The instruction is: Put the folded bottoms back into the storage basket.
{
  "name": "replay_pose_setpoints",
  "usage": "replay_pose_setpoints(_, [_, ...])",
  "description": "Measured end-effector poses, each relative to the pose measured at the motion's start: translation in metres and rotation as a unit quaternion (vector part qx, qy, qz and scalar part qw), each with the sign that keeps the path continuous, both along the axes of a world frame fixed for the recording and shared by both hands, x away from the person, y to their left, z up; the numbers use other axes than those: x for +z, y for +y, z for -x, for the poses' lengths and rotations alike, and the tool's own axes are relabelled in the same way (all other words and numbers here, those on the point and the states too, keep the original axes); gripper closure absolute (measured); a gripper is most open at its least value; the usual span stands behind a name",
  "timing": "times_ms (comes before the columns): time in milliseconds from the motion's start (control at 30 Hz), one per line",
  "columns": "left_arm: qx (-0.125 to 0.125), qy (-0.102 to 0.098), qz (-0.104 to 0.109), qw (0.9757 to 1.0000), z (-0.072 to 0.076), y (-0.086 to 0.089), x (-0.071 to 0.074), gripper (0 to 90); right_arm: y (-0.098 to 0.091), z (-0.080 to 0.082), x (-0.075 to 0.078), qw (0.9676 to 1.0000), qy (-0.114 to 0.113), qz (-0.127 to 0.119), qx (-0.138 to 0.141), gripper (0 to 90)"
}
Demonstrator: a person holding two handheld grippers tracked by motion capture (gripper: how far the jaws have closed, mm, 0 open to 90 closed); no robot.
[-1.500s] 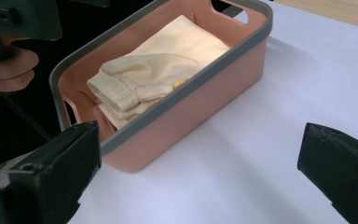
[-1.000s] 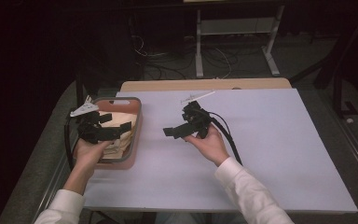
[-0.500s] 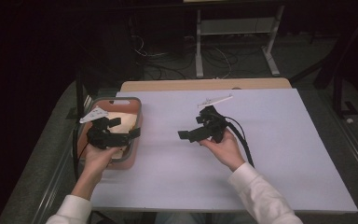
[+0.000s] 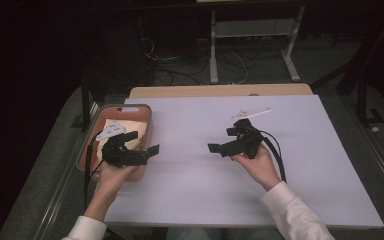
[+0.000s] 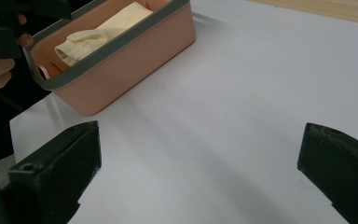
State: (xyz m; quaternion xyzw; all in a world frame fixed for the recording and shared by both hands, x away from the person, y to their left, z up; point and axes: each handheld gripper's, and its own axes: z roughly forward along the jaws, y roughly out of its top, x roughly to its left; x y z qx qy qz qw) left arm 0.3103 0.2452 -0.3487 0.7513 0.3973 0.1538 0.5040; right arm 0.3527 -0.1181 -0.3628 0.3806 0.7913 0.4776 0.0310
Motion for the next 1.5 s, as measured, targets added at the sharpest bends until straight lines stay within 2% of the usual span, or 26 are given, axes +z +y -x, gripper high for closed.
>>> replay_pose_setpoints(233, [-0.011,-0.005,-0.013,0.9998,0.007,-0.009,-0.005,0.0,-0.020,0.010,-0.005,0.9999,-0.003,-0.007,-0.010,0.0])
replay_pose_setpoints(367, [-0.018,-0.006,-0.012,0.9997,0.011,-0.015,-0.008,0.0,-0.037,0.017,-0.010,0.9996,-0.005,-0.017,-0.021,0.0])
replay_pose_setpoints(633, [-0.034,-0.009,-0.027,0.9990,0.018,-0.024,-0.014,0.0,-0.055,0.026,-0.018,0.9994,-0.003,-0.020,-0.029,0.0])
replay_pose_setpoints(1033, [-0.051,-0.005,-0.044,0.9977,0.031,-0.029,-0.031,0.0,-0.087,0.047,-0.026,0.9984,-0.019,-0.030,-0.044,0.0])
replay_pose_setpoints(1167, [-0.057,-0.006,-0.056,0.9967,0.035,-0.031,-0.035,0.0,-0.096,0.055,-0.032,0.9980,-0.021,-0.032,-0.049,0.0])
replay_pose_setpoints(1400, [-0.071,-0.005,-0.062,0.9956,0.041,-0.036,-0.040,0.0,-0.115,0.066,-0.041,0.9975,-0.027,-0.030,-0.057,0.0])
replay_pose_setpoints(1500, [-0.077,0.003,-0.072,0.9944,0.043,-0.039,-0.046,0.0,-0.124,0.072,-0.047,0.9971,-0.026,-0.031,-0.065,0.0])
